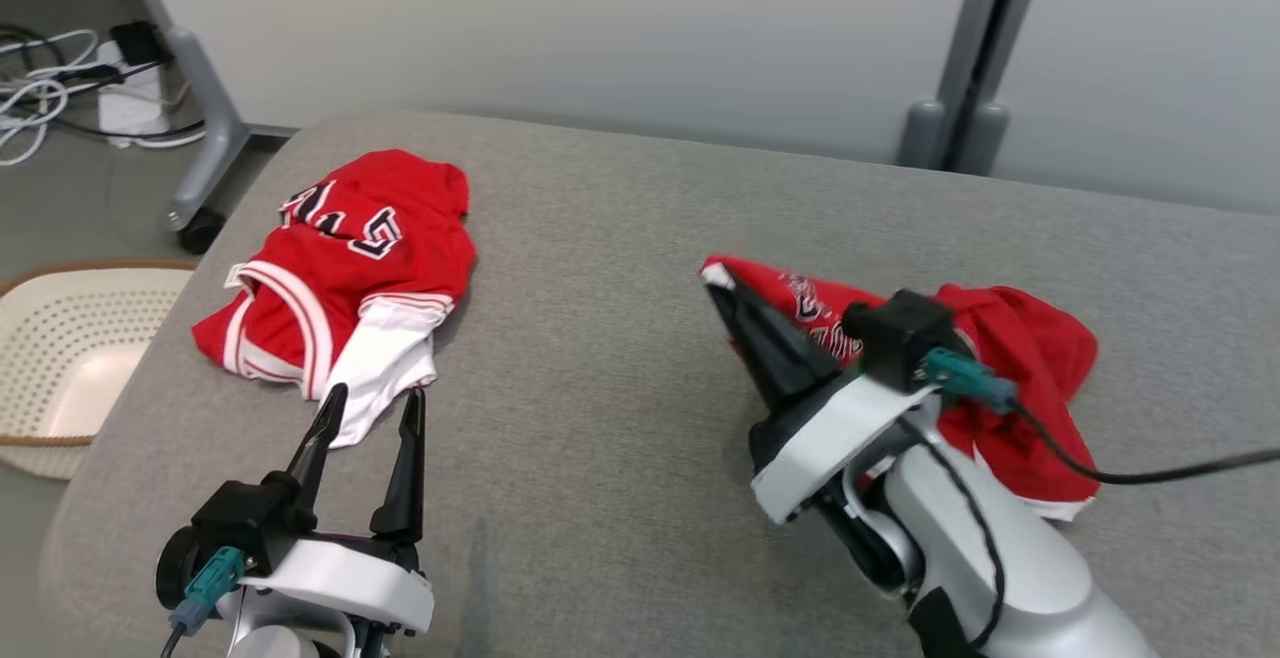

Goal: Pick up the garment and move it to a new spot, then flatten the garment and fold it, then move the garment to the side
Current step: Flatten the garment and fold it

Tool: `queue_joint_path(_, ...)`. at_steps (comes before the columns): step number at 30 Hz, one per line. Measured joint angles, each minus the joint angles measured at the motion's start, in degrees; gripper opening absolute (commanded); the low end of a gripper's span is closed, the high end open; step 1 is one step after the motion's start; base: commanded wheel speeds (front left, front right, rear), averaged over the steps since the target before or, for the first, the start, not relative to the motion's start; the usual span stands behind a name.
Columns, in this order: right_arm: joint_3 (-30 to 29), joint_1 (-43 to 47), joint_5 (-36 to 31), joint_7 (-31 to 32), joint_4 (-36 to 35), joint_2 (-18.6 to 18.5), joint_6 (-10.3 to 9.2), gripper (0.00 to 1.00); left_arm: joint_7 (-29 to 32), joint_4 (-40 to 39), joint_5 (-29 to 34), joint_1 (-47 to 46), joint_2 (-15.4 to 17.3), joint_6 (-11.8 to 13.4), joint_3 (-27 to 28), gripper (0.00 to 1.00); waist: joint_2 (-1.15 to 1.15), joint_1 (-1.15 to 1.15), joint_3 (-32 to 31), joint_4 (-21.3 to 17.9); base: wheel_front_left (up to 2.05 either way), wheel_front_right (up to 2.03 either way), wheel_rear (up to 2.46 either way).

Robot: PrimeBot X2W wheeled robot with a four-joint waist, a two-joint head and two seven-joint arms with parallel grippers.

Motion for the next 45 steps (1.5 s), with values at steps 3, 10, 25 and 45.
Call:
queue_joint_path(3, 4.66, -0.94, 2.3, -0.2, 5.56, 0.37, 0.0, 0.0, 0.0, 0.3, -0.24, -0.58, 0.03, 0.14, -0.59, 1.0, 0.0, 0.0, 0.29, 1.95, 0.0, 0.0, 0.0)
queue_joint_path(10, 14.54, -1.33, 10.77, -0.15, 13.36, 0.55, 0.0, 1.0, 0.0, 1.04, -0.52, -0.79, 0.07, 0.42, -1.36, 1.0, 0.0, 0.0, 0.82, 5.04, 0.0, 0.0, 0.0)
queue_joint_path(25, 1.4, -1.1, 6.98, -1.01, 6.83, -1.78, 0.0, 1.0, 0.0, -0.02, 1.13, 0.9, 0.0, 0.64, 1.79, 1.0, 0.0, 0.0, -1.31, -0.33, 0.0, 0.0, 0.0)
queue_joint_path(45, -26.29, 24.59, -7.49, -1.01, -11.43, -6.99, 0.0, 1.0, 0.0, -1.99, 3.6, 3.78, 0.37, 0.12, 5.94, 1.0, 0.0, 0.0, -2.5, -10.9, 0.0, 0.0, 0.0)
